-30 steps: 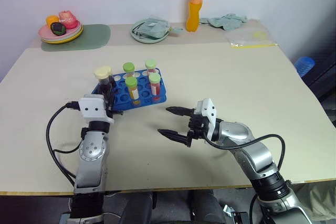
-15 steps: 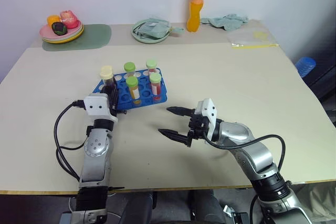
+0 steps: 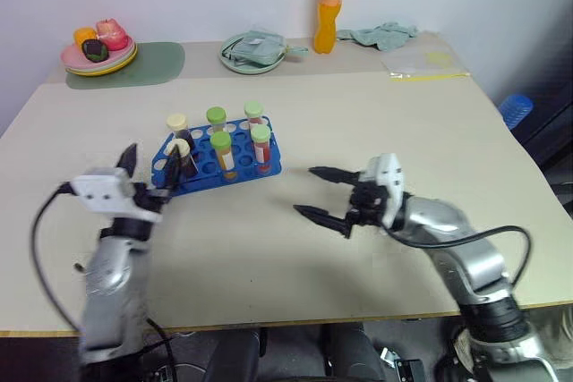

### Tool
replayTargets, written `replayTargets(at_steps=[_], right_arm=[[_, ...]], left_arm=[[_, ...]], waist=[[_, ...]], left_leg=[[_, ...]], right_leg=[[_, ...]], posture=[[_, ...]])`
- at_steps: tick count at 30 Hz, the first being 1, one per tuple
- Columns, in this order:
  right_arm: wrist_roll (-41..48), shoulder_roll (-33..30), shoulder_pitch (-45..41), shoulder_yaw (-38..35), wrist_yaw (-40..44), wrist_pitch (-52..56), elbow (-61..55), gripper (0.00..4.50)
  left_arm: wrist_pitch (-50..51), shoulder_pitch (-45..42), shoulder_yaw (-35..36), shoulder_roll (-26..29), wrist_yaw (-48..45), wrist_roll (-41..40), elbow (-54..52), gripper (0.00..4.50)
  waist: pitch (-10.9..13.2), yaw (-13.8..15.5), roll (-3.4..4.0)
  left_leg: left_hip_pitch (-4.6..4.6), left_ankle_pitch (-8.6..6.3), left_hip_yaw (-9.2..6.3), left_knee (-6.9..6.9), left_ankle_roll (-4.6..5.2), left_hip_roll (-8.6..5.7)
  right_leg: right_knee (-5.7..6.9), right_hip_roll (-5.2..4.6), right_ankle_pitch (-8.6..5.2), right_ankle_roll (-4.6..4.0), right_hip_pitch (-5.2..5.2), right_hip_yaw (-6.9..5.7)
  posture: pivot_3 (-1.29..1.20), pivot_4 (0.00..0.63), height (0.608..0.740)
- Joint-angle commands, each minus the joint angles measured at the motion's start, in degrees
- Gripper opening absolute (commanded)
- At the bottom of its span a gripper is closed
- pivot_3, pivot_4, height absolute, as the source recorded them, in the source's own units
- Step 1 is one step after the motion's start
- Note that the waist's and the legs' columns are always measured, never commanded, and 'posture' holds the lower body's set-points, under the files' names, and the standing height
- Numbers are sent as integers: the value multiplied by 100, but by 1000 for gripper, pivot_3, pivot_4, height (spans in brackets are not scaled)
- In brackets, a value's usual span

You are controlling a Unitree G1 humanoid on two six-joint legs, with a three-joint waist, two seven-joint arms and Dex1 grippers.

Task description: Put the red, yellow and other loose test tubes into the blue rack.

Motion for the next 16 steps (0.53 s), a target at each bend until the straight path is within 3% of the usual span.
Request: replayTargets(at_steps=[1, 7, 16], right_arm=[[180, -492, 297, -806, 17, 139, 42, 4213], [-49, -1297, 888, -1686, 342, -299, 990, 4213], [-423, -1382, 920, -1642, 558, -934, 1687, 4213]], left_arm=[[670, 525, 977, 835, -604, -736, -199, 3738], [1360, 1255, 1598, 1650, -1223, -1048, -112, 3738], [1566, 1394, 1341, 1521, -1201, -672, -27, 3738]], waist=[[0, -6, 0], [0, -1, 2], [0, -26, 4]], left_leg=[[2, -1, 1, -1, 2, 0], [3, -7, 25, 0, 12, 1], [4, -9, 28, -2, 14, 8]], right_leg=[[0, 0, -1, -1, 1, -1], [-7, -4, -3, -3, 8, 0], [-7, -4, -8, -13, 6, 3]], posture=[[0, 150, 740], [0, 150, 740], [0, 150, 740]])
